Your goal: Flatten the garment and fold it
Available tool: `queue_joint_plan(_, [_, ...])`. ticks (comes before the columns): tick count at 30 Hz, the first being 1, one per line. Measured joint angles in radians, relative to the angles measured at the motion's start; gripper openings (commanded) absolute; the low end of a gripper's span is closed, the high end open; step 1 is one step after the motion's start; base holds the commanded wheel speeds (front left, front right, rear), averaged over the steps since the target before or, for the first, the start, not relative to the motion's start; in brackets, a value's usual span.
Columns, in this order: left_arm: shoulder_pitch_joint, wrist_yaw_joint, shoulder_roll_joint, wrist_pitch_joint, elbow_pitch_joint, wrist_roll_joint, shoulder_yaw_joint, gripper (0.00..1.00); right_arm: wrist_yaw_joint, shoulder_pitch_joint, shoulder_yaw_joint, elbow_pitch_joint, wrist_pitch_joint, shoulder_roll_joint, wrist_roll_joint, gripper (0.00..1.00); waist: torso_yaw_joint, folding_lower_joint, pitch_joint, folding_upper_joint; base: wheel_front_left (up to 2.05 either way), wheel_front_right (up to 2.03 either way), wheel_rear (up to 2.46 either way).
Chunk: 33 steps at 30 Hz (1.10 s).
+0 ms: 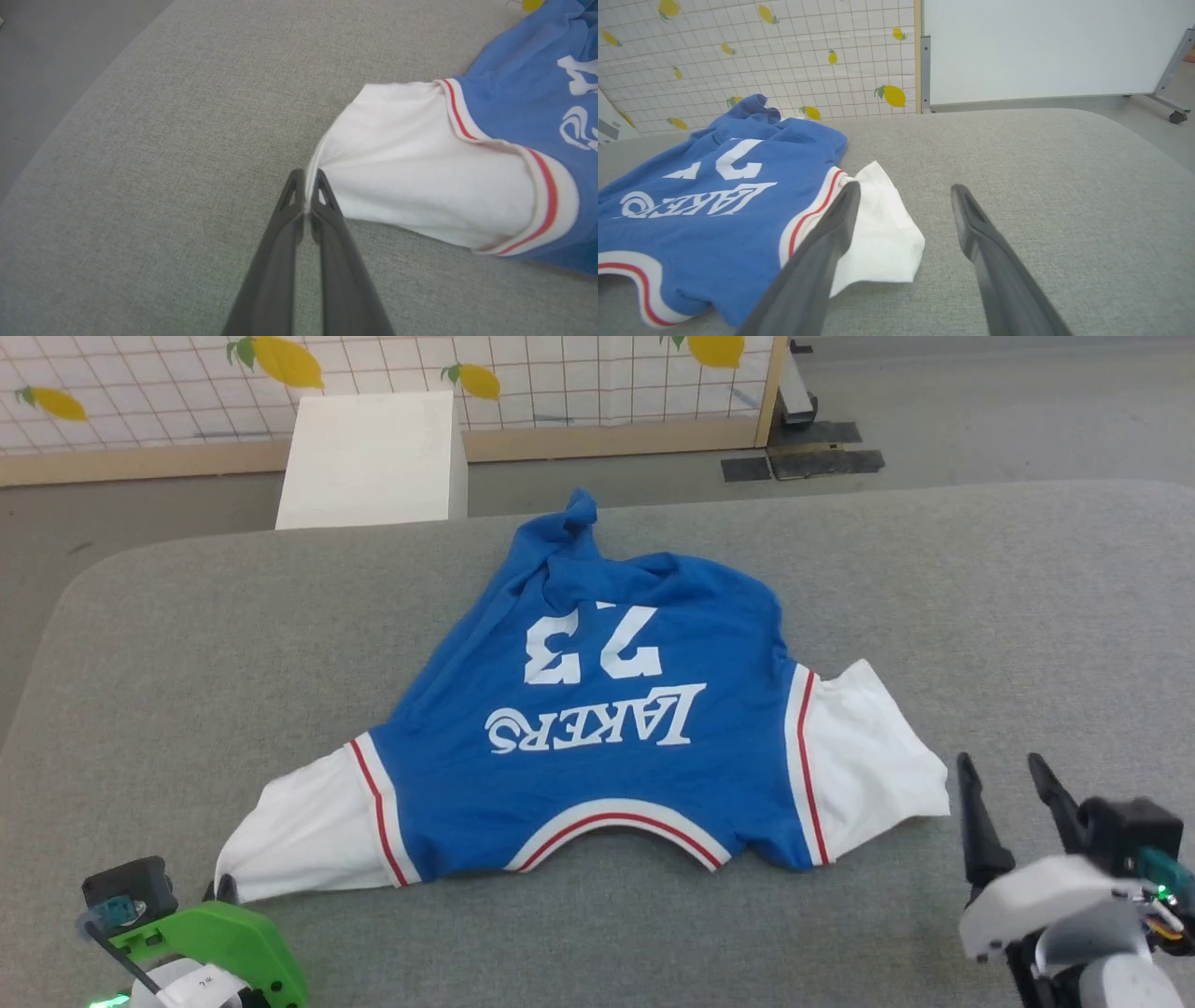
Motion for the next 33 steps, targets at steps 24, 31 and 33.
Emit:
queue_joint_plan(24, [-0.062, -0.030, -0.020, 0.016, 0.009, -0.002, -0.047, 0.00, -0.001, -0.326, 0.029, 0.250, 0.845, -0.013, -0.100, 0.00, 0.055, 0.0000, 0.109, 0.0000, 0.00, 0.00, 0.00])
queue_joint_plan(31, [-0.062, -0.047, -0.028, -0.020, 0.016, -0.009, -0.045, 0.00, 0.000, -0.186, -0.004, 0.056, 0.759, -0.001, -0.058, 0.00, 0.046, 0.0000, 0.083, 0.0000, 0.00, 0.00, 0.00])
queue_joint_plan(33, [-0.062, -0.055, -0.034, -0.046, 0.008, -0.012, -0.036, 0.00, 0.000, -0.156, -0.026, 0.004, 0.700, -0.001, -0.035, 0.00, 0.043, 0.0000, 0.071, 0.0000, 0.00, 0.00, 0.00])
